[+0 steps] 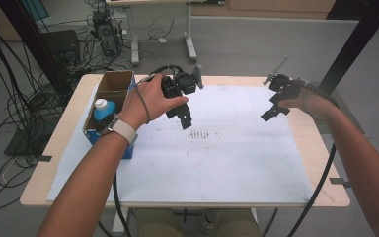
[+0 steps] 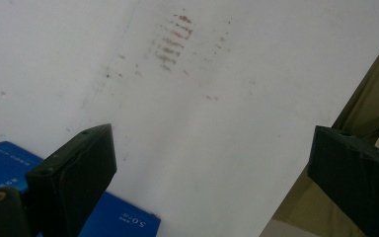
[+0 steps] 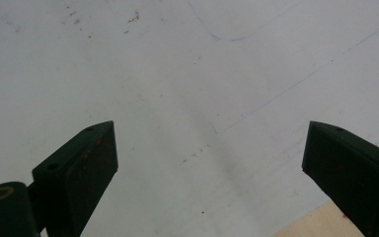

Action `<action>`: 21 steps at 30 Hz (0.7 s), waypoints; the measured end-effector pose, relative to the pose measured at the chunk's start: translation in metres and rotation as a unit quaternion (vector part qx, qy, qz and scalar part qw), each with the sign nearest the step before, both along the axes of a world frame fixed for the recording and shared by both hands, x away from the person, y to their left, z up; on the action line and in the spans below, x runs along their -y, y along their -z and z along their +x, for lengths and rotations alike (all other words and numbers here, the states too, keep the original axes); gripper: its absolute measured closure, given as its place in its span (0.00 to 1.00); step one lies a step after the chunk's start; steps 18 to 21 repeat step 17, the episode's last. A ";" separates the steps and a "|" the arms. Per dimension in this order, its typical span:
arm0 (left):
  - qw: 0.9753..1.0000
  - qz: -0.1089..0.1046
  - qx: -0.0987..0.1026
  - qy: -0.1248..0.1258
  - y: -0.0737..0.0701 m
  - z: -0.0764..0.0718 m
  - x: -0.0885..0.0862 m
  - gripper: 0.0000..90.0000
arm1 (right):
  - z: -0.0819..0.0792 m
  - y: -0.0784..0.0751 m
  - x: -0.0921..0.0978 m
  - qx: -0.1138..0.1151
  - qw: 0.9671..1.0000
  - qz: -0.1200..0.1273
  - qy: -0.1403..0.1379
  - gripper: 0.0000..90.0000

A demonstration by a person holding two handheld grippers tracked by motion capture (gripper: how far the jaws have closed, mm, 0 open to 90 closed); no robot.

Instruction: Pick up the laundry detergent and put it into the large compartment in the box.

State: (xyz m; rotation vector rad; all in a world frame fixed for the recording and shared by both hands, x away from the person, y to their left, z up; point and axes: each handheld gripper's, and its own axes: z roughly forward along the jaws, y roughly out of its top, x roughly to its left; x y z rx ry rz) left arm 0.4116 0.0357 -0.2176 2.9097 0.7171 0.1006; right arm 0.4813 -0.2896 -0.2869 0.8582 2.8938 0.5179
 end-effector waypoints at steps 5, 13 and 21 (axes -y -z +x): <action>1.000 -0.001 0.001 -0.001 0.000 0.000 0.000 0.06 | -0.001 0.001 0.001 -0.001 1.000 0.000 0.000 0.07; 1.000 -0.001 0.001 -0.002 0.000 -0.001 0.000 0.06 | -0.001 0.001 0.001 0.000 1.000 0.001 -0.001 0.07; 1.000 -0.002 0.002 -0.002 -0.001 -0.001 -0.001 0.06 | -0.001 0.002 0.001 0.000 1.000 0.001 0.000 0.07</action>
